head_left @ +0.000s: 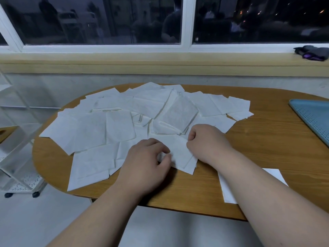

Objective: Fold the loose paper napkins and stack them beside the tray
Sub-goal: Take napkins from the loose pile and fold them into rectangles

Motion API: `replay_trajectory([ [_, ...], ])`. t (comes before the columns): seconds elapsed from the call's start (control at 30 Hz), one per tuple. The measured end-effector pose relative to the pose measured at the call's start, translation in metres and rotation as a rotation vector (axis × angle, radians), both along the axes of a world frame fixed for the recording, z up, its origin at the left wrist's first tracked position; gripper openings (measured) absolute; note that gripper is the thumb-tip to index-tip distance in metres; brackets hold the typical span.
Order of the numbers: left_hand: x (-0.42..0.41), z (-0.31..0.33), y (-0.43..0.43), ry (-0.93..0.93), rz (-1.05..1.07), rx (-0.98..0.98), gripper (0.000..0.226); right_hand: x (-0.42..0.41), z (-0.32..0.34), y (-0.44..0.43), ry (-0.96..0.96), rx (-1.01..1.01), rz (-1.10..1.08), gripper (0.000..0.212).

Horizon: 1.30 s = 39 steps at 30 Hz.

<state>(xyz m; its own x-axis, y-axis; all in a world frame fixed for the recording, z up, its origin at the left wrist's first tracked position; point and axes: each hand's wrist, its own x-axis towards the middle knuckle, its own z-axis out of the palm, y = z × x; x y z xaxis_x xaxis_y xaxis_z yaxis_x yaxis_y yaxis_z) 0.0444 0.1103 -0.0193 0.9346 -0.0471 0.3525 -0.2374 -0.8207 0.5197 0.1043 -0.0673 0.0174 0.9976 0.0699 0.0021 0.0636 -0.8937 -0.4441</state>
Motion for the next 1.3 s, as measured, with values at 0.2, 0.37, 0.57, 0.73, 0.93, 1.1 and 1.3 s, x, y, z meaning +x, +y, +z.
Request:
replay_trajectory([
  [0.2, -0.002, 0.001, -0.004, -0.056, 0.002, -0.028, 0.022, -0.015, 0.005, -0.015, -0.15, 0.203, -0.018, 0.011],
  [0.37, -0.005, 0.005, -0.014, -0.058, -0.02, -0.054, 0.041, -0.042, 0.01, -0.041, -0.228, 0.43, -0.048, 0.018],
  [0.57, -0.01, 0.008, -0.026, 0.019, -0.01, 0.04, 0.027, -0.041, 0.003, -0.048, -0.013, 0.151, -0.018, 0.008],
  [0.73, -0.011, 0.006, -0.024, 0.039, 0.005, 0.047, 0.027, -0.022, -0.007, -0.031, 0.031, -0.027, -0.018, 0.02],
  [0.93, -0.008, 0.004, -0.02, 0.048, 0.01, 0.037, 0.025, -0.012, -0.011, -0.026, 0.053, -0.011, -0.047, 0.014],
  [1.1, -0.005, 0.004, -0.019, 0.011, 0.015, -0.009, 0.025, -0.023, -0.004, -0.033, -0.03, 0.173, -0.074, 0.009],
  [1.3, -0.011, 0.008, -0.025, -0.021, 0.0, -0.075, 0.04, -0.051, 0.017, -0.052, -0.154, 0.505, -0.081, 0.015],
])
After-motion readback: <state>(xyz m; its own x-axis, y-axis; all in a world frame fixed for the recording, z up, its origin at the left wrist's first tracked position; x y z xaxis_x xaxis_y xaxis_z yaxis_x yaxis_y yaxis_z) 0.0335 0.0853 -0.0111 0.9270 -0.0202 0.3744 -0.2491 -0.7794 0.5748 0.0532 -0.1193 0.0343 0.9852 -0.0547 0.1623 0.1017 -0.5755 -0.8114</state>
